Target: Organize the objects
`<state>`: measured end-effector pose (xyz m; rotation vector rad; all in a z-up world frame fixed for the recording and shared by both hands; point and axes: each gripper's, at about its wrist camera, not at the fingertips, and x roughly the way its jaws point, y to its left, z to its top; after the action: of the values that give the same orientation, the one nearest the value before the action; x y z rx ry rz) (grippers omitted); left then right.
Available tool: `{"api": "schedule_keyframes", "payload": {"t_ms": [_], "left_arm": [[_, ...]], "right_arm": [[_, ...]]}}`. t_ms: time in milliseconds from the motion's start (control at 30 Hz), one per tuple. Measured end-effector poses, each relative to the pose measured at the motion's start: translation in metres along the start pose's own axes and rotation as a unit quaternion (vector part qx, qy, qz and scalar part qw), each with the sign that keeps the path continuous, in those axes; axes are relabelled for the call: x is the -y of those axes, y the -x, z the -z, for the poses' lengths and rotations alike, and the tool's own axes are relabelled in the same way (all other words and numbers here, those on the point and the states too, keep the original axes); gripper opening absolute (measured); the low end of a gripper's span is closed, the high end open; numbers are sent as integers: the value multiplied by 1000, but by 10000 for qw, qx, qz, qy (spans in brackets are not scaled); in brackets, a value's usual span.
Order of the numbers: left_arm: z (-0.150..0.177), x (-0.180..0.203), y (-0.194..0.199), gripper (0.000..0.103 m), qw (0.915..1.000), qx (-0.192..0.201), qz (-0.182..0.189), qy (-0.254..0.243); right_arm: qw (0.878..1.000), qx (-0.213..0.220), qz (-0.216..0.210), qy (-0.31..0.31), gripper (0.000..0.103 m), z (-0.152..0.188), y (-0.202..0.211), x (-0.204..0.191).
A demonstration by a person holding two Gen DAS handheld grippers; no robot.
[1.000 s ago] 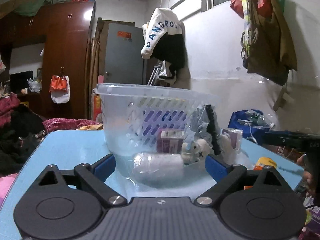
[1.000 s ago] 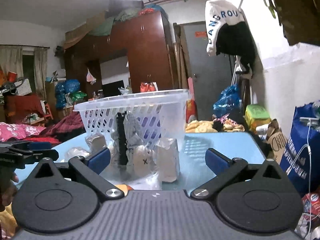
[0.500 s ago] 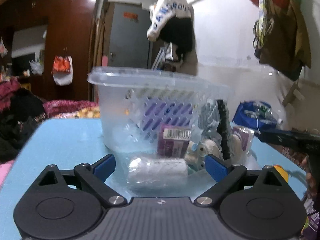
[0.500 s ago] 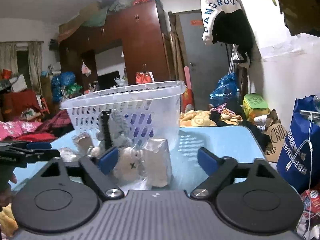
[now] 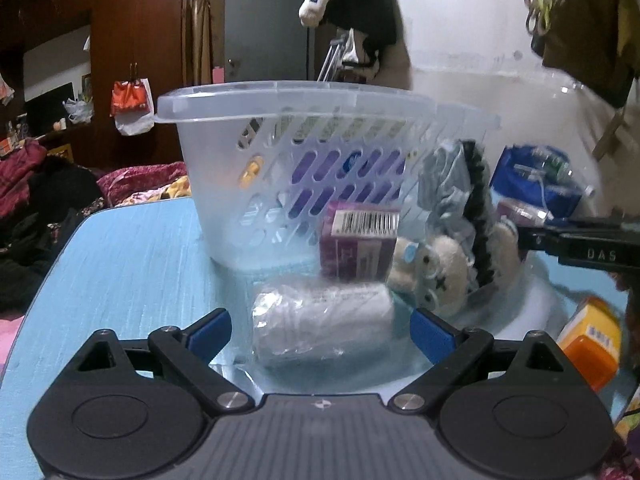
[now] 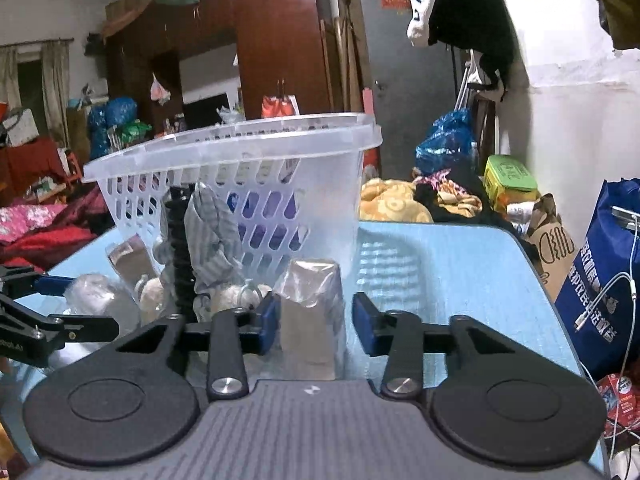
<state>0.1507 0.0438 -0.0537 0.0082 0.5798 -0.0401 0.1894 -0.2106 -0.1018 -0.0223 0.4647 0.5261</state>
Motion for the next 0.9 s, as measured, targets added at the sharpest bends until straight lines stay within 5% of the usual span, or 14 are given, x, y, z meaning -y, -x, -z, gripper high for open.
{"api": "schedule_keyframes", "payload": {"t_ms": [67, 133, 633, 800, 900], "left_arm": [[1, 1, 2, 96, 10000, 15, -24, 13], [3, -1, 4, 76, 10000, 36, 48, 73], [2, -19, 59, 76, 9900, 1349, 261, 331], [-54, -23, 91, 76, 9830, 1768, 448, 232], [-111, -24, 79, 76, 9884, 1467, 331, 206]], "right_arm": [[10000, -40, 7, 54, 39, 1, 0, -1], [10000, -28, 58, 67, 38, 1, 2, -1], [9968, 790, 18, 79, 35, -16, 50, 5], [9918, 1232, -302, 146, 35, -62, 70, -7], [9895, 1381, -179, 383, 35, -105, 60, -22]]}}
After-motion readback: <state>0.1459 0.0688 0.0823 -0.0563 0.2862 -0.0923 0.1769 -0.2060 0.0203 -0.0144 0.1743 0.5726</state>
